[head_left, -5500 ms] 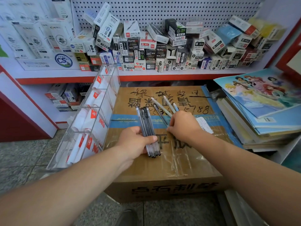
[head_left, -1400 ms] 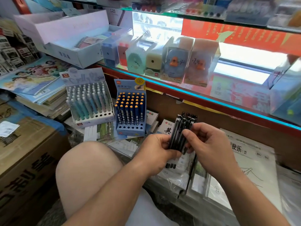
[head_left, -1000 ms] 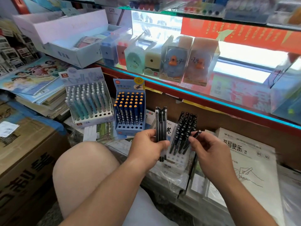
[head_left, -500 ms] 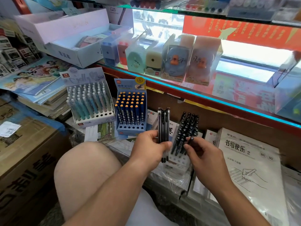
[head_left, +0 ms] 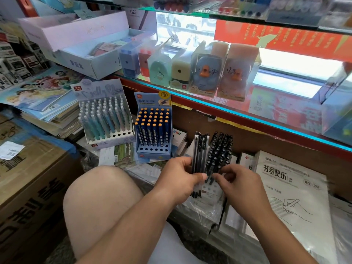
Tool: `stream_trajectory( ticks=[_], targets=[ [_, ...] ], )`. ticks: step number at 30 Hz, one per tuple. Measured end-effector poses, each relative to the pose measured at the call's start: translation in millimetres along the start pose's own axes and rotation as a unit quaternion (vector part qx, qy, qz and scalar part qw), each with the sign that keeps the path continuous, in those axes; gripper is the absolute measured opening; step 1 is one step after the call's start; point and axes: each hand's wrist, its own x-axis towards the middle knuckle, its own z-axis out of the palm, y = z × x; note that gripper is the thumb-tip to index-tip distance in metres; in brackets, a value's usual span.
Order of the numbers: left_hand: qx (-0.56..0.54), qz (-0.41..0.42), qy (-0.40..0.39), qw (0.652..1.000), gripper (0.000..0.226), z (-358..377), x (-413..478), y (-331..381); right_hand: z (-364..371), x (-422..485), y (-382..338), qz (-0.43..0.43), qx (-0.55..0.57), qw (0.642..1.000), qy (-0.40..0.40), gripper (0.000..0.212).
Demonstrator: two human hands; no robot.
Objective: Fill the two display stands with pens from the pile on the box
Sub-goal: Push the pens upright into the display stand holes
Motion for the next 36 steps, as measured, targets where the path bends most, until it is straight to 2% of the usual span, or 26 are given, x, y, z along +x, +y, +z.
stream_trajectory(
  ticks=[3, 5, 11, 13, 15, 17, 20, 29, 36],
  targets=[
    [0.029, 0.000, -0.033, 0.999, 0.018, 2, -1, 1, -20, -5, -15, -0.015, 0.168, 0.985, 0.040, 0.004],
    [0.040, 0.007, -0.058, 0.997, 0.021, 3, -3, 4, -30, -7, -27, -0.034, 0.249, 0.968, 0.022, 0.004],
    [0.068, 0.016, -0.100, 0.993, 0.019, 5, -8, 9, -32, -2, -30, -0.035, 0.286, 0.958, -0.008, 0.009],
    [0.055, 0.015, -0.081, 0.995, 0.019, 4, -10, 10, -34, -3, -27, -0.032, 0.298, 0.954, 0.012, 0.006],
    [0.028, 0.013, -0.026, 0.999, 0.019, 1, -9, 10, -37, -2, -23, -0.016, 0.313, 0.948, 0.052, 0.003],
    [-0.004, 0.007, 0.029, 1.000, 0.018, -3, -5, 9, -39, 0, -15, -0.006, 0.296, 0.951, 0.085, 0.004],
    [-0.025, 0.000, 0.066, 0.997, 0.017, -5, -2, 7, -37, -2, -2, -0.009, 0.234, 0.968, 0.091, 0.005],
    [-0.020, -0.009, 0.075, 0.997, 0.018, 0, -1, 7, -18, -9, 17, -0.059, 0.156, 0.982, 0.083, 0.014],
    [-0.014, -0.011, 0.070, 0.997, 0.019, 0, -1, 9, -8, -10, 19, -0.072, 0.143, 0.984, 0.072, 0.013]
  ],
)
